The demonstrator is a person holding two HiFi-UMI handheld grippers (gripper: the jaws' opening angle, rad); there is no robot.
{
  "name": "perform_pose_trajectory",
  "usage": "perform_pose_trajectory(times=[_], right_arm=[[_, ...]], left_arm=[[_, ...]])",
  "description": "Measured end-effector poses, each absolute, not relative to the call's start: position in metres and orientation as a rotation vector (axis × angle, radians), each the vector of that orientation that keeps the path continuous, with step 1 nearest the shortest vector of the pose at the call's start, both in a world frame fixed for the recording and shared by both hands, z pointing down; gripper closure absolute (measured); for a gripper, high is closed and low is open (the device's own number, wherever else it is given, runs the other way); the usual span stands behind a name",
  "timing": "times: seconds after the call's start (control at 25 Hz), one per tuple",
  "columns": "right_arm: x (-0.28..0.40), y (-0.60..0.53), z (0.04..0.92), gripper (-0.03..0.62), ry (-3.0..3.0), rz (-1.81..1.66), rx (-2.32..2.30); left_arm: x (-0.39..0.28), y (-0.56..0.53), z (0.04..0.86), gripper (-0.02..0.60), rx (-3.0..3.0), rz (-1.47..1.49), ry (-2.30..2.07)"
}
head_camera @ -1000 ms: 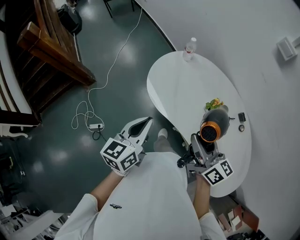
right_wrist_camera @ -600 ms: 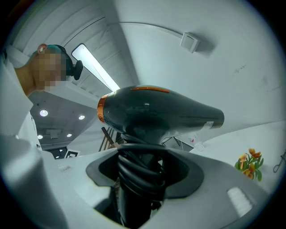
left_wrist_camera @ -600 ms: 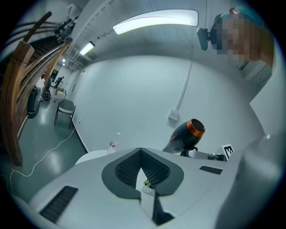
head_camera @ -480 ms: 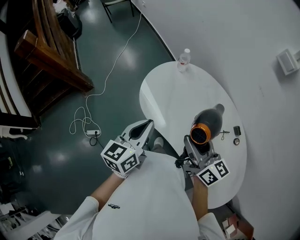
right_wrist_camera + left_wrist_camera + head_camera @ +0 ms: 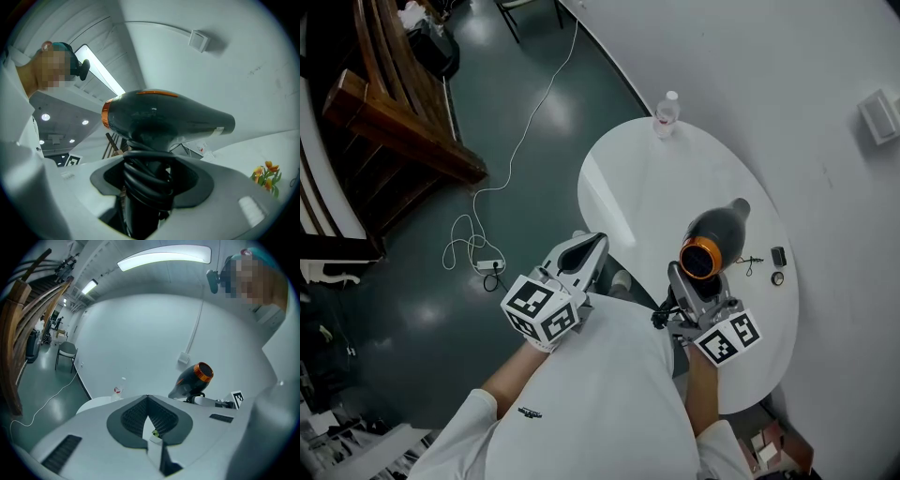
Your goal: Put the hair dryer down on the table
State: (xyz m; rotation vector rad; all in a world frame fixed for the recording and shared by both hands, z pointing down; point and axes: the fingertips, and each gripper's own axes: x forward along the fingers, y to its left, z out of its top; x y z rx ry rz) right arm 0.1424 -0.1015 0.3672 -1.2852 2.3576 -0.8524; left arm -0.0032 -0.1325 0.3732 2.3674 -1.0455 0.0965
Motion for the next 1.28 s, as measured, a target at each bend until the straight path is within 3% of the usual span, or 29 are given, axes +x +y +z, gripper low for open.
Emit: perform_pose_trajectory(times=[0.72, 1.28], right_arm=[[0.128, -0.162, 0.417, 0.315, 2.430, -0.934, -1.363], [0.132, -0.212, 0.504, 0.315, 2.472, -1.031, -1.589]], left_arm=[[-0.014, -0.167, 0.399, 0.574, 2.316, 0.143, -1.054], [-0.015, -0.189, 0.428, 0.574, 2.283, 0.204, -1.029]])
